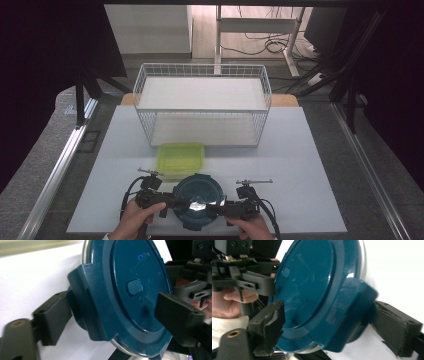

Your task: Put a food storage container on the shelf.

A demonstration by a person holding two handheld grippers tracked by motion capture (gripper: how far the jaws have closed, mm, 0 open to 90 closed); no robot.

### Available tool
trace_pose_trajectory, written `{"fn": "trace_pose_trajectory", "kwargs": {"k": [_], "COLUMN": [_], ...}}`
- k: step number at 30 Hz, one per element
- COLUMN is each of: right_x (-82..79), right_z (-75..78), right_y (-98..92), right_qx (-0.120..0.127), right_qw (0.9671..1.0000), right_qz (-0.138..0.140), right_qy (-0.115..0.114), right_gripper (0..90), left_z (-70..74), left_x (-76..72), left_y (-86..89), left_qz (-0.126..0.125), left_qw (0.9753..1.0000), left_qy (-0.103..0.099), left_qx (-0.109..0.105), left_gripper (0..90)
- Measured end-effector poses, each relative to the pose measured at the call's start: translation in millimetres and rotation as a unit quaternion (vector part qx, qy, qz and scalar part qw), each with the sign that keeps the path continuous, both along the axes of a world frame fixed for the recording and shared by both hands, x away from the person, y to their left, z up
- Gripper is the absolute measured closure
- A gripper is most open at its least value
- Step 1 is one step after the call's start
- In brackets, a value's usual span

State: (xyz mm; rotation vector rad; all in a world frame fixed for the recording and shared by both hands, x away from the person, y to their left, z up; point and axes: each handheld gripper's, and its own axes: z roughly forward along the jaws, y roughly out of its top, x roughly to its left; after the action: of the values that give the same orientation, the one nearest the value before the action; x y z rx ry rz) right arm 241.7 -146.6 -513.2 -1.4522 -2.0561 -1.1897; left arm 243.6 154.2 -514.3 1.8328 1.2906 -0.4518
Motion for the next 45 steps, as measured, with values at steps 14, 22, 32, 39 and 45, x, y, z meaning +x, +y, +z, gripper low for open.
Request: {"fn": "trace_pose_trajectory", "kwargs": {"k": [14, 22, 32, 39, 45], "right_x": [-4.2, -5.7, -6.7, -6.9, -6.4], "right_z": [0.8, 3.6, 8.6, 11.6, 16.7], "right_y": [-4.8, -6.8, -7.4, -8.3, -10.4], "right_qx": [0.012, 0.020, 0.017, 0.018, 0.013], "right_qw": [0.9987, 0.9976, 0.9976, 0.9974, 0.9974], "right_qz": [-0.049, -0.064, -0.067, -0.069, -0.069], "right_qy": [0.008, 0.016, 0.012, 0.004, -0.014], "right_gripper": [29.1, 33.8, 36.8, 38.1, 38.7], "left_z": [1.9, 3.8, 7.5, 10.3, 11.6], "left_x": [-8.9, -14.6, -17.9, -19.7, -19.7], "left_y": [2.4, 2.1, 2.7, 1.9, -0.2], "left_qz": [0.053, 0.063, 0.066, 0.070, 0.071], "left_qw": [0.9982, 0.9977, 0.9975, 0.9972, 0.9969], "left_qy": [0.000, -0.004, -0.007, -0.014, -0.020], "left_qx": [-0.027, -0.024, -0.022, -0.022, -0.026], "left_gripper": [30.3, 30.9, 32.5, 33.8, 35.0]}}
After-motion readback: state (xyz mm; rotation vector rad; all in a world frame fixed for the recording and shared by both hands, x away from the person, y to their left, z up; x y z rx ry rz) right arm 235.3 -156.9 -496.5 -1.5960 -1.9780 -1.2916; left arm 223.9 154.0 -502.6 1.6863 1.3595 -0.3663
